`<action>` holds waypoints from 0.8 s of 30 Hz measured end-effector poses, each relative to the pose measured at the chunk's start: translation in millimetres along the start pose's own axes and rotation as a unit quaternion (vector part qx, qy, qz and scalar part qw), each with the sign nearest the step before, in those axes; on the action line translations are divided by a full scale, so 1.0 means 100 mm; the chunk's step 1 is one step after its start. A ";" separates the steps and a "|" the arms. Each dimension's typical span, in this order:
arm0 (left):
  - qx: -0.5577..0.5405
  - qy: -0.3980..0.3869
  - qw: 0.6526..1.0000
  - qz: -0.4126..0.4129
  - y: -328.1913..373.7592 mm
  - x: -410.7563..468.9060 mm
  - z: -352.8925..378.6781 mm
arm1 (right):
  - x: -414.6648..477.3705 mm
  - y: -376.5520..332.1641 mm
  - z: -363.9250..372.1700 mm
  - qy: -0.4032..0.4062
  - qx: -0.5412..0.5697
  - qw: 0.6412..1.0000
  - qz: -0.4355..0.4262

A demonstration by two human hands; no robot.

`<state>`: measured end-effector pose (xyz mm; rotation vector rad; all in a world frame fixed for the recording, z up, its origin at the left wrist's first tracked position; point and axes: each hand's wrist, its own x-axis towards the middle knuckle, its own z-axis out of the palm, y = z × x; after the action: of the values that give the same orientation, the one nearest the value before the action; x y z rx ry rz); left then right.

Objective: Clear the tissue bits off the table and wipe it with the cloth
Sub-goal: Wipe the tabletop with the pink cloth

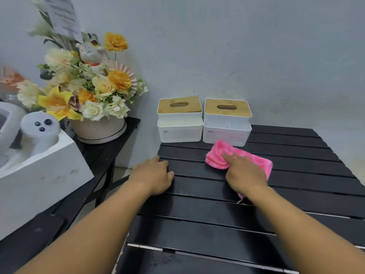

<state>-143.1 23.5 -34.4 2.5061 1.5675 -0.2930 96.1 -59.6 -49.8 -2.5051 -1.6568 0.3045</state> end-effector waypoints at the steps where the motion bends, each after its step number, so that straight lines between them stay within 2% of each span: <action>1: -0.025 0.001 1.000 -0.009 -0.06 0.01 0.03 | 0.01 0.04 0.00 0.008 0.004 1.000 0.025; 3: -0.092 0.000 0.996 -0.014 -0.13 0.01 0.10 | 0.03 -0.05 0.04 0.020 0.009 0.999 0.048; 5: -0.129 0.012 0.992 -0.012 -0.13 0.01 0.16 | 0.06 -0.32 0.10 0.027 0.009 0.999 0.034; 8: -0.159 0.055 0.986 -0.014 -0.17 0.02 0.19 | 0.05 -0.89 0.23 0.005 0.000 0.998 -0.066; 11: -0.268 0.101 0.958 -0.028 -0.25 0.01 0.26 | 0.07 -1.07 0.25 -0.035 0.006 0.990 -0.134; 13: -0.348 0.105 0.931 -0.041 -0.30 -0.02 0.33 | 0.14 -0.90 0.22 -0.037 0.007 0.992 -0.116; 15: -0.423 0.106 0.898 -0.047 -0.34 -0.07 0.39 | 0.21 -0.72 0.22 -0.019 0.007 0.998 -0.060; 18: -0.485 0.102 0.868 -0.042 -0.40 -0.12 0.40 | 0.28 -0.83 0.25 0.004 0.007 1.000 -0.015; 20: -0.506 0.095 0.857 -0.035 -0.45 -0.15 0.41 | 0.25 -1.11 0.30 0.005 -0.009 0.999 -0.044; 24: -0.519 0.096 0.849 -0.026 -0.51 -0.17 0.49 | 0.10 -1.36 0.43 -0.007 -0.030 0.987 -0.160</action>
<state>-199.8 19.0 -79.7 1.6409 1.3012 0.6607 -32.4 2.5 -63.8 -2.2285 -2.0626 0.2398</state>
